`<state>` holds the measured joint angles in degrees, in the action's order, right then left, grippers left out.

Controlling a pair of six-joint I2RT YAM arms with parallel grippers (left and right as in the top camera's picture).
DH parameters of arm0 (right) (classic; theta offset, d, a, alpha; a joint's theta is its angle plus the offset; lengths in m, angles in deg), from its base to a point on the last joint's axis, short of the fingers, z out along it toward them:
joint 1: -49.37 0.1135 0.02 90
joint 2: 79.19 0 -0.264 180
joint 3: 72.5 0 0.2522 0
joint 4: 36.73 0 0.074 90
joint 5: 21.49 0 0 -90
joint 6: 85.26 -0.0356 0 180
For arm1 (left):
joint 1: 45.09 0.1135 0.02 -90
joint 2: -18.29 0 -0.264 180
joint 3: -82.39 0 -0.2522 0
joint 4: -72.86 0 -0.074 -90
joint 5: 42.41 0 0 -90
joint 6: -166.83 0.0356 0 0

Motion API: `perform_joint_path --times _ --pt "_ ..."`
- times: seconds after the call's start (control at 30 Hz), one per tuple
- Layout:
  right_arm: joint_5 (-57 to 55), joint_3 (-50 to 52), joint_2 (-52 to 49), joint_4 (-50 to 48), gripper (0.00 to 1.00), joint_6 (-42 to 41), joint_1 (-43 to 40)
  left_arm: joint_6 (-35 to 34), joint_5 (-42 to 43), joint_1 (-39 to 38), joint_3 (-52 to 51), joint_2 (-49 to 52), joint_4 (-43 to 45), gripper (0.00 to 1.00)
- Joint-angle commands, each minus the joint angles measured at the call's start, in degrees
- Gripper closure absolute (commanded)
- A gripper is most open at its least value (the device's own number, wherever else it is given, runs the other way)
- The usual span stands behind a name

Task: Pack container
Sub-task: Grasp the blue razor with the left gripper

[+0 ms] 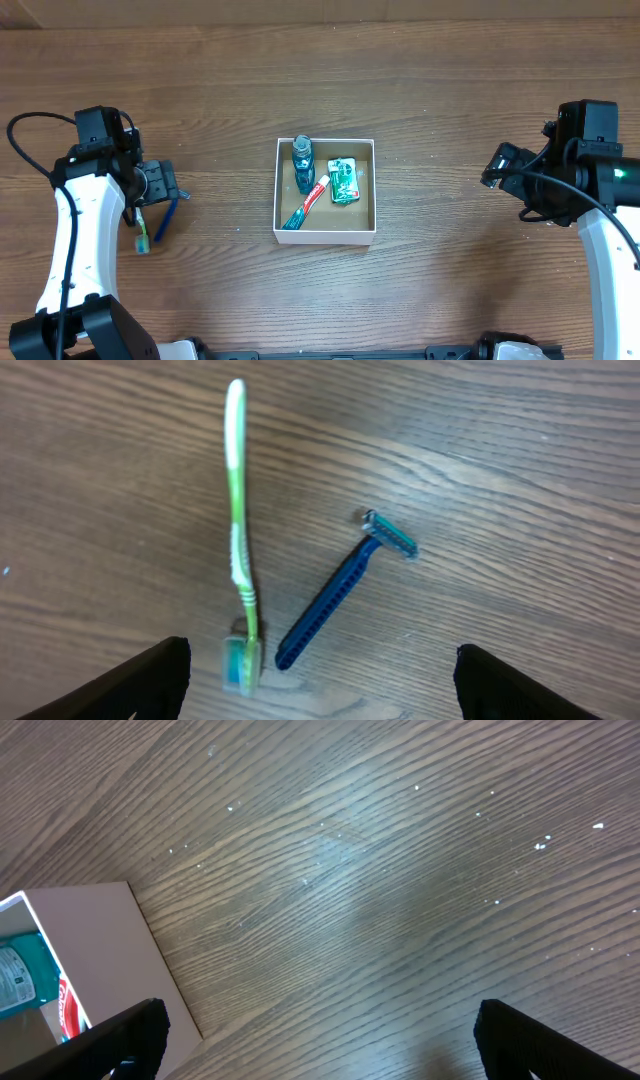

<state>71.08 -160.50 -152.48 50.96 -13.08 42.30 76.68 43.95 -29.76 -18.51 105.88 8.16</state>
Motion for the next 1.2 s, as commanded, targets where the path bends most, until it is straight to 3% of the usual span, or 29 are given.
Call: perform_joint_path --times 0.0,0.27,0.5,0.57,0.77,1.03,1.17 --pt "0.1 0.0 0.3 -0.3 0.00 0.6 -0.2 3.0 2.3 0.0 -0.5 3.6 0.5 0.15" --pt "0.1 0.0 0.3 -0.4 0.00 0.8 -0.2 3.4 4.8 -1.4 -0.5 16.6 2.0 0.18" --pt "0.1 0.0 0.3 -0.5 0.00 0.8 -0.2 2.7 4.7 -1.5 -0.5 20.9 1.6 0.21" --pt "0.1 0.0 0.3 -0.5 0.00 0.8 -0.2 2.7 4.5 -1.5 -0.8 21.0 1.2 0.28" --pt "0.1 0.0 0.3 -0.5 0.00 0.8 -0.2 0.6 1.7 -1.5 -3.7 21.0 2.2 0.37" --pt "0.1 0.0 0.3 -0.5 0.00 0.8 -0.2 0.0 1.7 -1.5 -4.2 21.0 1.9 0.71" --pt "0.1 0.0 0.3 -0.5 0.00 0.8 -0.2 -0.4 1.7 -1.5 -4.2 21.0 1.9 0.83"
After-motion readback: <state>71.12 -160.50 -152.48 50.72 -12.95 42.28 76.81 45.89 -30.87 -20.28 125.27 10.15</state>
